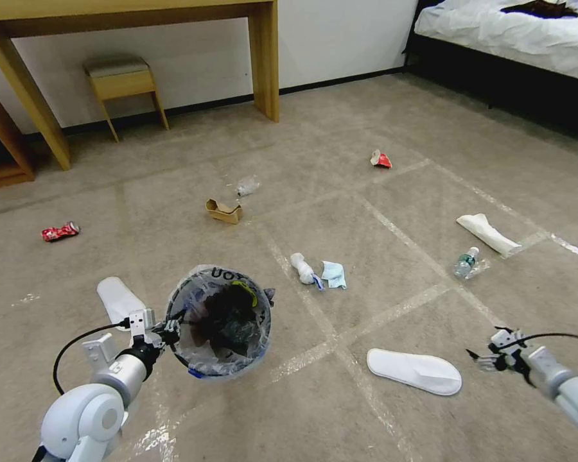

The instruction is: Pick up the trash bin and place the garbage on the floor into it.

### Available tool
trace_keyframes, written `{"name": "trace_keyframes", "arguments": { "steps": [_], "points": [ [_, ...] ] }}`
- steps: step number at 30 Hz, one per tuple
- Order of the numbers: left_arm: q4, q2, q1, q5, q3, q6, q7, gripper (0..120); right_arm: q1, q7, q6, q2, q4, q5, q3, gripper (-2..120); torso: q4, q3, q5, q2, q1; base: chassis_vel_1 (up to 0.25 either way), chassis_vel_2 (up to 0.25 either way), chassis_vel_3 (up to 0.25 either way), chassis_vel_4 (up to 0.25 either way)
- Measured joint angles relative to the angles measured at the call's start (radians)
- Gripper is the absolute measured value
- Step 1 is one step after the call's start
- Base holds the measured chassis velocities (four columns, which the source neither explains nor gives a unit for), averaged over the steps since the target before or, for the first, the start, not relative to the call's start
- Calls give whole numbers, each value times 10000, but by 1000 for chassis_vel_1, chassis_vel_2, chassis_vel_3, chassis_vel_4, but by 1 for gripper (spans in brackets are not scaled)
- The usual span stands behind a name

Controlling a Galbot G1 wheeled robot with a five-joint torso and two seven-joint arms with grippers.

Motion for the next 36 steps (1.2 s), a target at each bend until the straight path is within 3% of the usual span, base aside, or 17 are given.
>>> {"name": "trace_keyframes", "arguments": {
  "steps": [8,16,29,36],
  "points": [
    [35,-198,43,109,69,-91,74,0,643,-1296,646,-497,-257,-1065,-617,100,-2,-1,3,0,0,0,0,0,0],
    [44,-327,117,240,46,-197,135,0,2838,-2140,1331,-570,-836,-1621,-2733,100,3,0,-5,0,0,0,0,0,0],
    [114,-406,131,242,-111,-301,208,0,4852,-2623,1126,113,-950,-1486,-5597,100,-1,0,0,-1,0,0,0,0,0],
    [275,-434,30,209,-156,-352,261,0,6486,-3860,372,217,-1121,-593,-7350,100,1,0,-4,0,1,0,0,0,0]
  ]
}}
